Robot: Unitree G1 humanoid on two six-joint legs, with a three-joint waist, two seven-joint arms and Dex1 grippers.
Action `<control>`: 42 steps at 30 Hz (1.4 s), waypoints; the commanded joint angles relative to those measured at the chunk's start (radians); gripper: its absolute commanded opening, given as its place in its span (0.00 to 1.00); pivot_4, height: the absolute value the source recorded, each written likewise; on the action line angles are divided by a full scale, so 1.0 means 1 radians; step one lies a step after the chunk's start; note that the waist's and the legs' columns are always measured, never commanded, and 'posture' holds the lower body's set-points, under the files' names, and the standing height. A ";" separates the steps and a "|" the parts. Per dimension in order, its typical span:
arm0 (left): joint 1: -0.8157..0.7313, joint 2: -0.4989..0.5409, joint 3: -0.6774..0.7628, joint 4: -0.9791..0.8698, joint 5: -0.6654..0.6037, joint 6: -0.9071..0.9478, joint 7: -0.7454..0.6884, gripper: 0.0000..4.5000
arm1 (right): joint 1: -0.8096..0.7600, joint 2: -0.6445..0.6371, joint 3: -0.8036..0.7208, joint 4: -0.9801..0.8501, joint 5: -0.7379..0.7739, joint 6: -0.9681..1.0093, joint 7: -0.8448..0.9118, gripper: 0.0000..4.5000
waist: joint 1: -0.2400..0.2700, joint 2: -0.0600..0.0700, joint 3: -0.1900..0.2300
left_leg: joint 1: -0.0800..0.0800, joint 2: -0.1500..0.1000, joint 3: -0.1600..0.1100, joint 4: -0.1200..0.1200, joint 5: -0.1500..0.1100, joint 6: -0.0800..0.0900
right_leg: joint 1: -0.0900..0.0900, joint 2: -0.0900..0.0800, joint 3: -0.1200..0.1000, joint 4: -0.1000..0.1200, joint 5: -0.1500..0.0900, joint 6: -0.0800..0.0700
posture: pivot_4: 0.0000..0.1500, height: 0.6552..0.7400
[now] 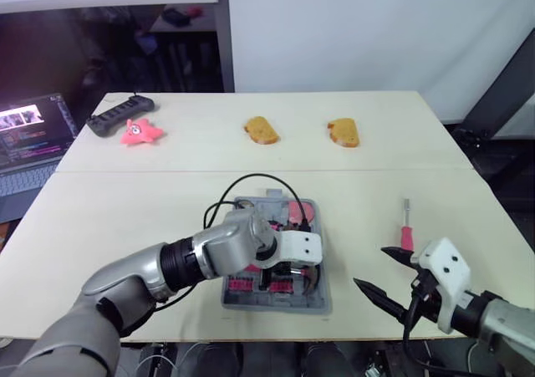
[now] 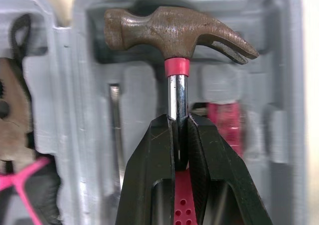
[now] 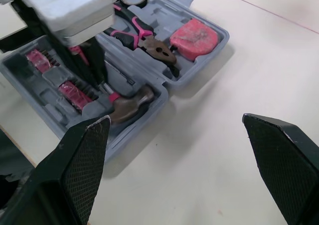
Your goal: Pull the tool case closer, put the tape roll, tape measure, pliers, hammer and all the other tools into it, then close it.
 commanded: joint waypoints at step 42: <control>0.321 0.130 0.451 -0.146 -0.185 -0.247 -0.101 0.02 | -0.014 0.036 0.063 -0.059 -0.014 0.006 -0.069 1.00 | 0.002 0.003 -0.001 | 0.000 0.000 -0.001 0.000 0.000 0.000 | 0.001 -0.001 0.000 0.000 -0.001 0.001 | 1.00 1.00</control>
